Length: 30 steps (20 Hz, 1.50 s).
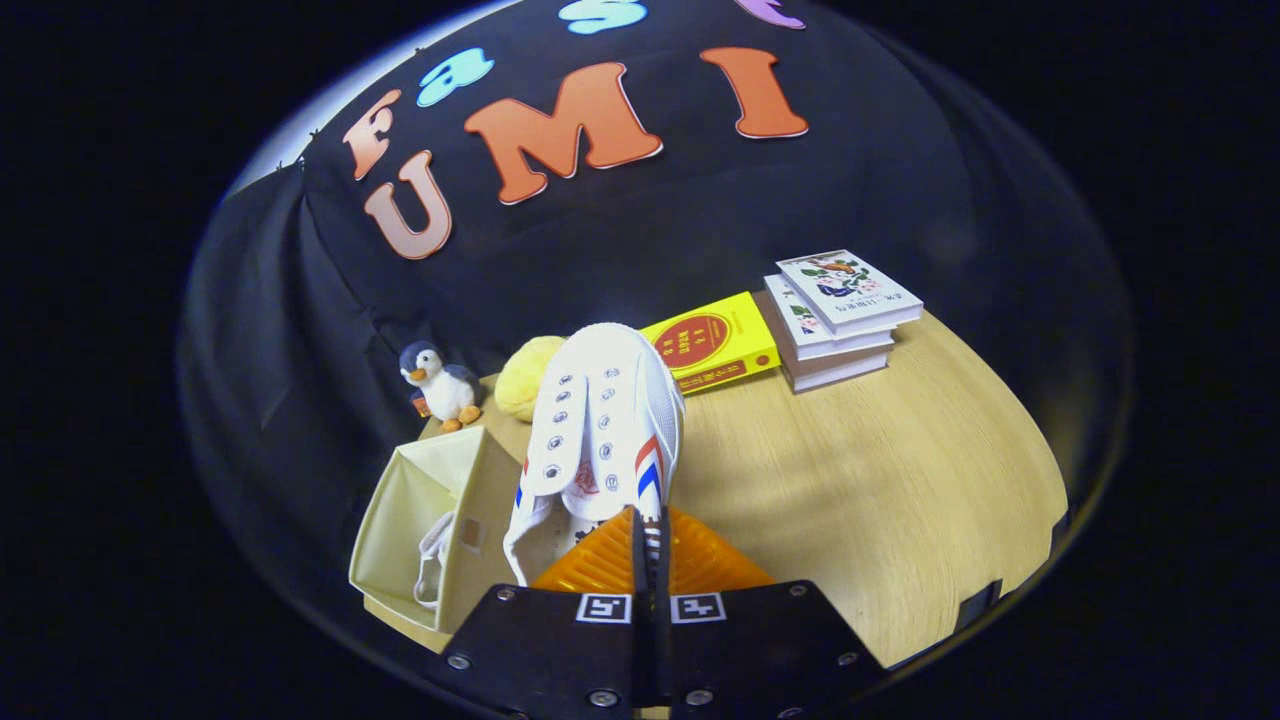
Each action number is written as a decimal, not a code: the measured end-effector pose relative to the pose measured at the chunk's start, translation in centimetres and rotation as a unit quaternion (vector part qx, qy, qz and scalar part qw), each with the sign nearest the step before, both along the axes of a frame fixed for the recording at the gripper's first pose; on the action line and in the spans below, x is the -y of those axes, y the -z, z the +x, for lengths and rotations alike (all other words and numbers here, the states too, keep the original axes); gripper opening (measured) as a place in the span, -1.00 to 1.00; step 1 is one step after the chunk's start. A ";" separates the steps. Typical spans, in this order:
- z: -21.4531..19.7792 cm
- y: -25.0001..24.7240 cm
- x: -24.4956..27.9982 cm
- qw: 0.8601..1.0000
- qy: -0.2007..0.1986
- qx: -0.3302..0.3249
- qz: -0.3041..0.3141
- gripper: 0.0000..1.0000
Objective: Open the storage box then place both shoes into the box .Put the left shoe in first, then the right shoe, with the right side of both shoes facing outward in a uniform manner.
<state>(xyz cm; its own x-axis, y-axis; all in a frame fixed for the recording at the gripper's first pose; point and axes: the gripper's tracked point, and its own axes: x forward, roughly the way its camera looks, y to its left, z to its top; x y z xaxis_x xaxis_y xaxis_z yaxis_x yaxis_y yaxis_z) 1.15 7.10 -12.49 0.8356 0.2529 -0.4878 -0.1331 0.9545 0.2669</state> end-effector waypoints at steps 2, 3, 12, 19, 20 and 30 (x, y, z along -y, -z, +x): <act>-0.8 -1.2 -3.5 1.000 -0.001 0.007 -0.002 -1.00; -1.2 -1.6 -5.3 1.000 -0.002 0.008 -0.005 -1.00; -3.8 -0.2 -16.9 0.998 0.001 -0.011 -0.064 -1.00; -4.3 4.6 -18.5 0.990 0.019 -0.050 -0.129 -1.00; -4.1 5.2 -18.5 0.988 0.021 -0.055 -0.143 -1.00; -3.9 5.5 -20.4 0.984 0.000 -0.052 -0.173 0.16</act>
<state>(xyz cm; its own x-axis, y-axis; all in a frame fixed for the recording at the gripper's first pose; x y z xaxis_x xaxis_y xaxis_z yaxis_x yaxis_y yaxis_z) -2.79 27.46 -18.00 0.7765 0.0566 -0.6276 -0.1224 0.9905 -0.0621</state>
